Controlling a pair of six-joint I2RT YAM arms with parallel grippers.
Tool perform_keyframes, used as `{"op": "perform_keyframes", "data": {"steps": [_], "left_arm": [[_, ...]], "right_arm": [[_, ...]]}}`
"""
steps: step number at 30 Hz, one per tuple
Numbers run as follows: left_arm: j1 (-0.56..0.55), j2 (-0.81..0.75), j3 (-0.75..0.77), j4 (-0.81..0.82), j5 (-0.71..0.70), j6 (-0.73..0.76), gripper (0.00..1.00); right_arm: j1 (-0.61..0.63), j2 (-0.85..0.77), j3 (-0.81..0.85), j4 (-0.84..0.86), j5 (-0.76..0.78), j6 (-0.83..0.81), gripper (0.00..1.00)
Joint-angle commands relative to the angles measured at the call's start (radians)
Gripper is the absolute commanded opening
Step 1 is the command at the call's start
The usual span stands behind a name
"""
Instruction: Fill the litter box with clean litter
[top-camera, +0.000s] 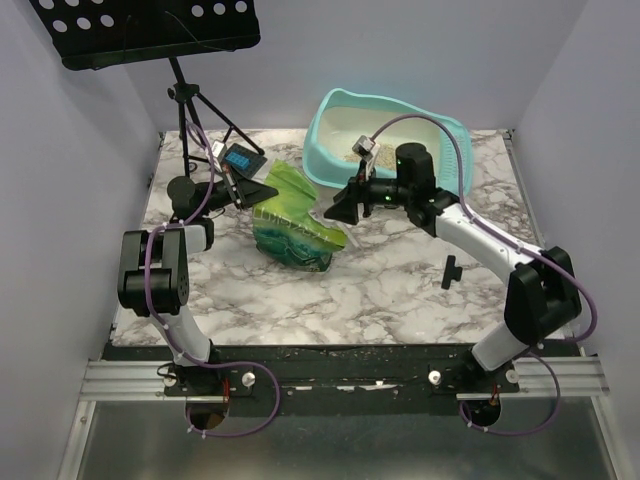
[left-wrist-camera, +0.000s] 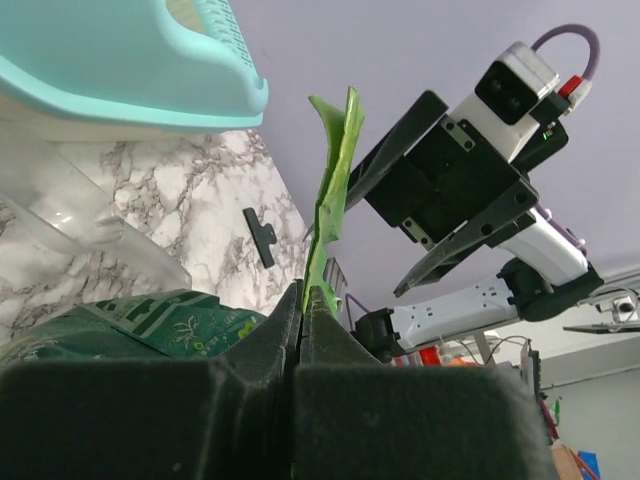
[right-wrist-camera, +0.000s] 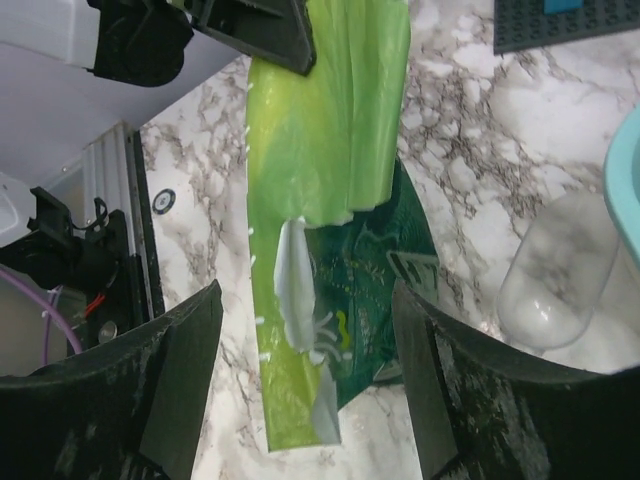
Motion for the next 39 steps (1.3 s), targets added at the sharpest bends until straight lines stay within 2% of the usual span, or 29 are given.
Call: {"op": "perform_keyframes", "data": {"steps": [1, 8, 20, 22, 24, 27, 28, 31, 33, 35, 37, 39], "left_arm": [[-0.009, -0.021, 0.01, 0.464, 0.031, -0.082, 0.0], [-0.015, -0.046, -0.001, 0.464, 0.023, -0.082, 0.0], [-0.016, -0.053, -0.006, 0.464, 0.02, -0.082, 0.0], [-0.016, -0.058, -0.006, 0.458, 0.02, -0.082, 0.0], [-0.016, -0.075, -0.012, 0.403, 0.02, -0.038, 0.0], [-0.027, -0.142, -0.02, 0.134, 0.013, 0.162, 0.0], [-0.03, -0.173, -0.015, -0.011, 0.002, 0.267, 0.0], [-0.045, -0.263, 0.017, -0.415, -0.047, 0.558, 0.02], [-0.059, -0.303, 0.048, -0.616, -0.088, 0.699, 0.09], [-0.062, -0.326, 0.08, -0.775, -0.139, 0.802, 0.2], [-0.064, -0.354, 0.117, -0.928, -0.22, 0.904, 0.36], [-0.067, -0.391, 0.161, -1.11, -0.368, 1.037, 0.52]], "right_arm": [[0.006, 0.093, 0.103, 0.05, -0.128, -0.008, 0.76], [0.037, 0.202, 0.185, 0.047, -0.138, 0.007, 0.76], [0.103, 0.279, 0.185, 0.074, -0.162, 0.023, 0.75], [0.111, 0.288, 0.185, 0.074, -0.158, 0.024, 0.69], [0.118, 0.288, 0.186, 0.079, -0.153, 0.023, 0.55], [0.124, 0.282, 0.188, 0.078, -0.126, 0.024, 0.17], [0.123, 0.276, 0.185, 0.076, -0.115, 0.027, 0.02], [0.124, 0.261, 0.169, 0.073, -0.099, 0.02, 0.0], [0.124, 0.247, 0.151, 0.078, -0.089, 0.015, 0.0], [0.126, 0.227, 0.131, 0.081, -0.07, 0.007, 0.0], [0.132, 0.2, 0.108, 0.075, -0.043, -0.009, 0.0], [0.14, 0.164, 0.09, 0.055, -0.003, -0.029, 0.01]]}}
